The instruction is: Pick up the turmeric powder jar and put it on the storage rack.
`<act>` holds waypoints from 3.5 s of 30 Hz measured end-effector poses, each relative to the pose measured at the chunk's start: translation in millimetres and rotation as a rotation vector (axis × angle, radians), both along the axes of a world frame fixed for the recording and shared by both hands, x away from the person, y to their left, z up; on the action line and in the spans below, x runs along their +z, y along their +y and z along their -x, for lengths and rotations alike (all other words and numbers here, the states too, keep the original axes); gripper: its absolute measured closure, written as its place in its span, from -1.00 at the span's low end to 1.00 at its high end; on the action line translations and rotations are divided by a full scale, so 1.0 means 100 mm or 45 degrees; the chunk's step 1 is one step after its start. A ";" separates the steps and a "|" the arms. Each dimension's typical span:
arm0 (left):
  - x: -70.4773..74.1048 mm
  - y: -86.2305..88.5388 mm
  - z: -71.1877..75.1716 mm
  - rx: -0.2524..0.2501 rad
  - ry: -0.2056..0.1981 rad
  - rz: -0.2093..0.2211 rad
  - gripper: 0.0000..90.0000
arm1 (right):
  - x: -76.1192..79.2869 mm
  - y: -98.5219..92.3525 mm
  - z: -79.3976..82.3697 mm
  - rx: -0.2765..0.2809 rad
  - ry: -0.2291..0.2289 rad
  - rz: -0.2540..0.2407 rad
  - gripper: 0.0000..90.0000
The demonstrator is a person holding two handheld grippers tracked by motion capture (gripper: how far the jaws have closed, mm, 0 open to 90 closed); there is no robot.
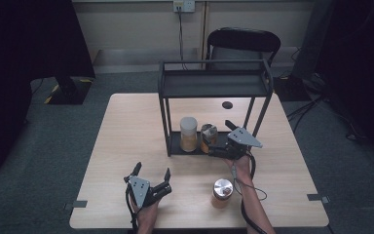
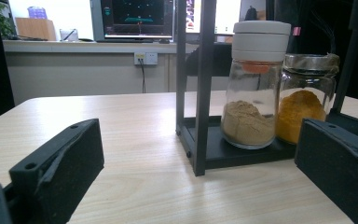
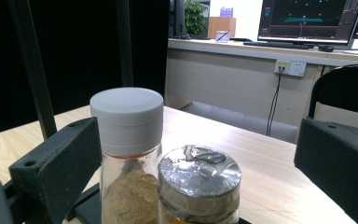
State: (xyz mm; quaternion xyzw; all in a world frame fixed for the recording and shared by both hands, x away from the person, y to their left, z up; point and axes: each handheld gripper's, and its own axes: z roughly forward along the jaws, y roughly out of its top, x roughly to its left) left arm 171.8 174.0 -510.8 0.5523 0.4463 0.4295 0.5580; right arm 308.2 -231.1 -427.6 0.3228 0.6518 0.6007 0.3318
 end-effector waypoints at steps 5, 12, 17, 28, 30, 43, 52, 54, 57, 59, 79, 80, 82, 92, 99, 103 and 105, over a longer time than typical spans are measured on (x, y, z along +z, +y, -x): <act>0.00 0.00 0.00 -0.001 0.000 -0.002 -0.98 | 0.01 -0.02 0.04 -0.006 -0.014 -0.011 -1.00; 0.00 0.00 0.00 0.001 0.003 -0.001 -0.98 | 0.05 -0.02 0.09 -0.005 -0.031 -0.005 -1.00; 0.00 0.00 0.00 0.000 0.002 0.000 -0.98 | 0.06 -0.01 0.15 -0.018 -0.069 -0.005 -0.98; 0.00 0.00 0.00 0.001 0.001 -0.002 -0.98 | 0.06 -0.08 0.29 -0.057 -0.102 -0.033 -0.98; 0.00 0.00 0.00 0.002 0.001 -0.001 -0.98 | 0.06 -0.09 0.31 -0.064 -0.105 -0.038 -0.98; 0.00 0.00 0.00 0.004 0.002 -0.001 -0.98 | 0.03 -0.12 0.54 -0.186 -0.130 -0.064 -0.98; 0.00 -0.01 0.00 0.005 0.001 0.000 -0.98 | 0.04 -0.16 0.68 -0.242 -0.139 -0.093 -0.98; 0.00 -0.01 0.00 0.005 0.001 0.001 -0.98 | 0.05 -0.17 0.70 -0.254 -0.125 -0.097 -0.98; 0.00 -0.01 0.00 0.005 0.001 0.000 -0.98 | 0.02 -0.19 0.75 -0.274 -0.117 -0.102 -0.98; 0.00 -0.01 0.00 0.006 0.000 0.000 -0.98 | 0.00 -0.20 0.77 -0.284 -0.113 -0.107 -0.98; 0.00 0.00 0.00 0.003 0.002 -0.001 -0.98 | -0.13 -0.21 1.12 -0.420 -0.108 -0.146 -0.98; 0.00 0.00 0.00 0.003 0.002 -0.002 -0.98 | -0.15 -0.20 1.13 -0.421 -0.108 -0.146 -0.98; 0.00 0.00 0.00 0.003 0.002 -0.002 -0.98 | -0.17 -0.20 1.15 -0.426 -0.104 -0.151 -0.98; 0.01 0.00 0.00 0.003 0.004 0.001 -0.98 | -0.25 -0.16 1.28 -0.473 -0.114 -0.138 -0.98; 0.01 0.00 0.00 0.002 0.005 -0.001 -0.98 | -0.34 -0.16 1.37 -0.516 -0.110 -0.143 -0.98; 0.01 0.00 0.00 0.001 0.003 -0.002 -0.98 | -0.41 -0.16 1.41 -0.524 -0.083 -0.154 -0.98; 0.00 0.00 0.00 0.002 0.002 -0.001 -0.98 | -0.43 -0.17 1.42 -0.527 -0.072 -0.168 -0.98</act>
